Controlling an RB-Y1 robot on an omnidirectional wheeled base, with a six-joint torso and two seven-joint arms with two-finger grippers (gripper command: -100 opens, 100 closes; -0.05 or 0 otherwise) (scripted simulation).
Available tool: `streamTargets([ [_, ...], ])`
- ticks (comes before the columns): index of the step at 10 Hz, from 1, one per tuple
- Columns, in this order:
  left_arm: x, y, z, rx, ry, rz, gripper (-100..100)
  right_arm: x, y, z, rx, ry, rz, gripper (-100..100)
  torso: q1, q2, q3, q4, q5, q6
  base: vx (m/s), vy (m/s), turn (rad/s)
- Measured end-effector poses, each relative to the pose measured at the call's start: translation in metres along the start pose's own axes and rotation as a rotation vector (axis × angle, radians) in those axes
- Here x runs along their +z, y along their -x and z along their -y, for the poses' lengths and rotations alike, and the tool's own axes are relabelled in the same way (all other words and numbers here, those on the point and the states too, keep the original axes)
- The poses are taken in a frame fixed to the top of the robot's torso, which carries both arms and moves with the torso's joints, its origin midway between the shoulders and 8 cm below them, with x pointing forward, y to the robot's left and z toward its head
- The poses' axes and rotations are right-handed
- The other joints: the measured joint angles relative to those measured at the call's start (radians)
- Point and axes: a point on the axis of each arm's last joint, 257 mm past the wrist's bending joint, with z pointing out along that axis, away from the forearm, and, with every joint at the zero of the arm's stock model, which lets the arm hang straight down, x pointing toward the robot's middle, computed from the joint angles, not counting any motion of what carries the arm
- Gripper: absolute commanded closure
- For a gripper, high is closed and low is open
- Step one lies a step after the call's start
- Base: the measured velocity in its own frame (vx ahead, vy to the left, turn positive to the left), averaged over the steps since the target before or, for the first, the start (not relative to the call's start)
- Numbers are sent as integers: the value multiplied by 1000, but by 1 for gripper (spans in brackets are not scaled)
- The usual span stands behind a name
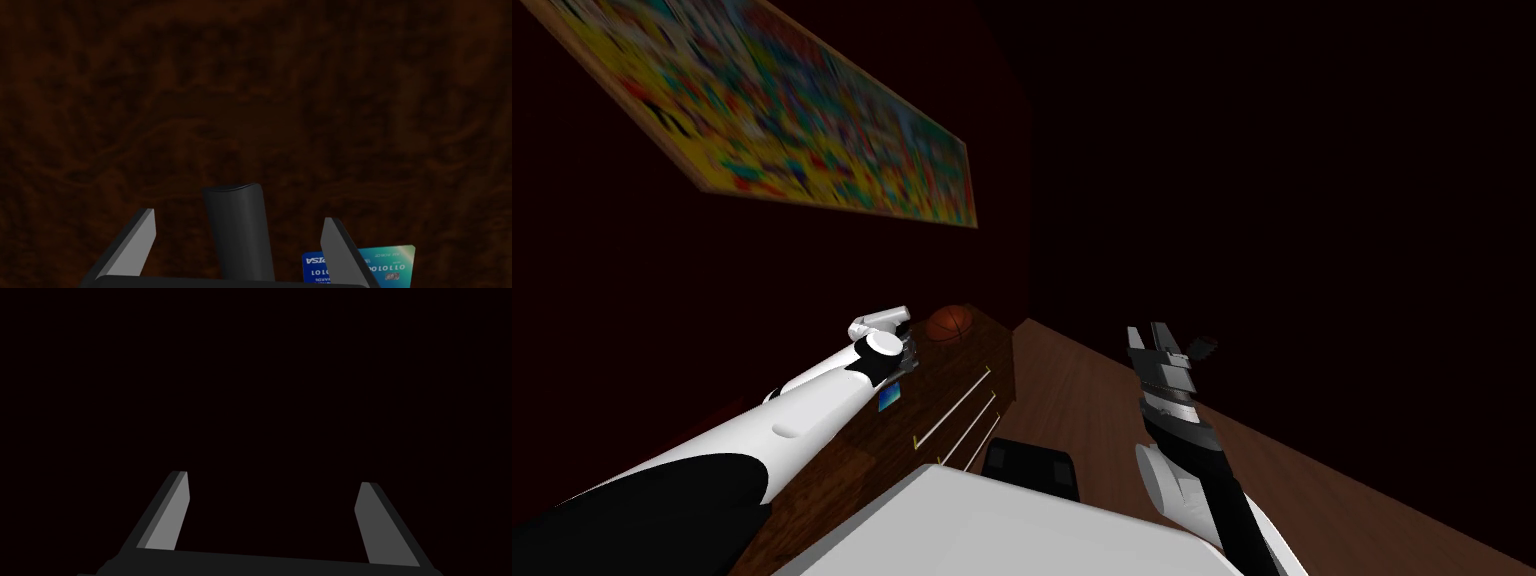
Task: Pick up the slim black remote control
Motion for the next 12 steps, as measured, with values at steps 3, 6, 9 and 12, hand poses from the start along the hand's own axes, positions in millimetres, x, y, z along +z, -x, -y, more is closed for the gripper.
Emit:
streamTargets([
  [3, 0, -1, -2, 2, 13, -6, -100, 0, 0, 0, 0, 0, 0, 0, -3, 1, 0, 0, -1, 0, 5, 9, 7],
  [6, 13, -6, -5, 10, 11, -6, 100, 0, 0, 0, 0, 0, 0, 0, -3, 0, 0, 0, -1, 0, 4, 3, 10],
  [9, 12, -6, -5, 10, 10, -6, 100, 0, 0, 0, 0, 0, 0, 0, 1, -2, -2, -2, 3, 0, 0, 0, 0],
  [12, 12, -6, -5, 10, 10, -6, -100, 0, 0, 0, 0, 0, 0, 0, 2, -3, -2, -2, 3, 0, -5, -17, -5],
])
